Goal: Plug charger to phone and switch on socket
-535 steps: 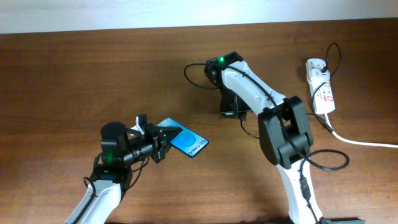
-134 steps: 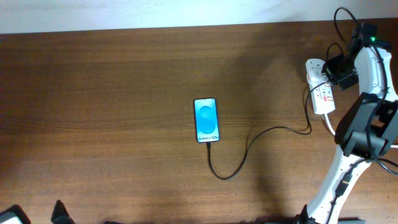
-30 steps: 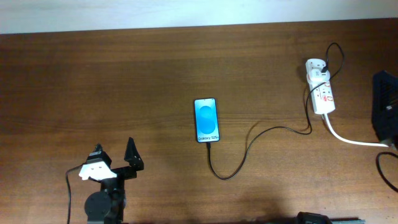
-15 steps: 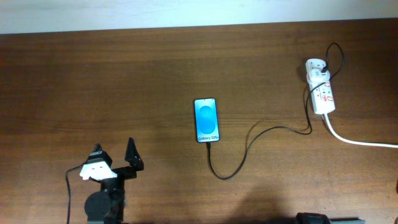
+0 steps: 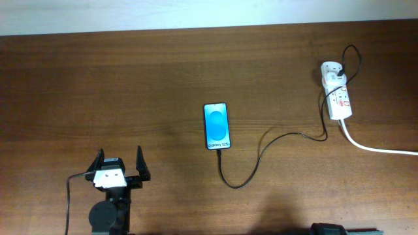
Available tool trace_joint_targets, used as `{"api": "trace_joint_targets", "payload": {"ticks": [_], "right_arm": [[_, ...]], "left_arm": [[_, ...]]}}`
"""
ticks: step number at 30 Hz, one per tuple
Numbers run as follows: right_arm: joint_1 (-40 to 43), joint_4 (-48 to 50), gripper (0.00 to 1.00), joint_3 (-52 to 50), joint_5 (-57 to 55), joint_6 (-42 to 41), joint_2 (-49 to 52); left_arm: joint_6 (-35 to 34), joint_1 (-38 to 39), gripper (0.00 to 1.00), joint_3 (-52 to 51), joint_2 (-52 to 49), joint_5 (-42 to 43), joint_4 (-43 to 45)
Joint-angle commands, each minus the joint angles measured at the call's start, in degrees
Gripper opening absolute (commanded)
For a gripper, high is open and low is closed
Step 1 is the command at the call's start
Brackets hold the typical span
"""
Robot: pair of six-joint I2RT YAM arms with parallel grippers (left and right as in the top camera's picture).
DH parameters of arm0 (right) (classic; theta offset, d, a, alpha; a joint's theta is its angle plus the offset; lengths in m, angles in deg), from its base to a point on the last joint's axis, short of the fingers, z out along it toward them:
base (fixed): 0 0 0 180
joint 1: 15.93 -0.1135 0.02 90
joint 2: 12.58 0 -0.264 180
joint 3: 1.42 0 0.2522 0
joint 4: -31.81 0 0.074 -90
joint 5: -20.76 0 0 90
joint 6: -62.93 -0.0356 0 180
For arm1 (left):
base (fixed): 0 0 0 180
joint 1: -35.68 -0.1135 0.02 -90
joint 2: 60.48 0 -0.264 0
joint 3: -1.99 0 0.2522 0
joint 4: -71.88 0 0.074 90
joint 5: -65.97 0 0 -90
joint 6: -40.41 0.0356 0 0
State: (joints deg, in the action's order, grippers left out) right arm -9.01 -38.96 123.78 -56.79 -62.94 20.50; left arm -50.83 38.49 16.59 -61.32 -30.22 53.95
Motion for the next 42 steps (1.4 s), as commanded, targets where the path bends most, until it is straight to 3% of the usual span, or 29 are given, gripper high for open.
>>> {"api": "trace_joint_targets", "payload": {"ticks": [1, 6, 11, 17, 23, 29, 33, 39, 42], "right_arm": [[-0.5, -0.9, 0.42, -0.3, -0.7, 0.6, -4.6], [-0.5, -1.0, 0.52, -0.2, -1.0, 0.5, -11.2], [-0.5, -1.2, 0.55, -0.3, -8.5, 1.4, -19.7], [-1.0, -0.5, 0.67, -0.3, -15.0, 1.4, -25.5], [-3.6, 2.5, 0.99, -0.3, -16.2, 1.4, -27.2], [-4.7, 4.0, 0.99, -0.4, -17.2, 1.4, -27.3], [-1.9, 5.6, 0.99, -7.6, -21.3, 1.4, -32.7], [0.4, 7.4, 0.99, -10.8, -22.3, 1.4, -32.7], [1.1, 14.5, 0.99, -15.2, -22.8, 1.4, -32.7]], "left_arm": [[1.0, -0.3, 0.99, -0.3, 0.5, 0.0, 0.0], [1.0, -0.3, 0.99, -0.3, 0.5, 0.0, 0.0], [1.0, -0.3, 0.99, -0.3, 0.5, 0.0, 0.0], [1.0, -0.3, 0.99, -0.3, 0.5, 0.0, 0.0], [1.0, -0.3, 0.99, -0.3, 0.5, 0.0, 0.0], [1.0, -0.3, 0.99, -0.3, 0.5, 0.0, 0.0], [1.0, -0.3, 0.99, -0.3, 0.5, 0.0, 0.0], [1.0, -0.3, 0.99, -0.3, 0.5, 0.0, 0.0], [1.0, -0.3, 0.99, -0.3, 0.5, 0.0, 0.0]]}}
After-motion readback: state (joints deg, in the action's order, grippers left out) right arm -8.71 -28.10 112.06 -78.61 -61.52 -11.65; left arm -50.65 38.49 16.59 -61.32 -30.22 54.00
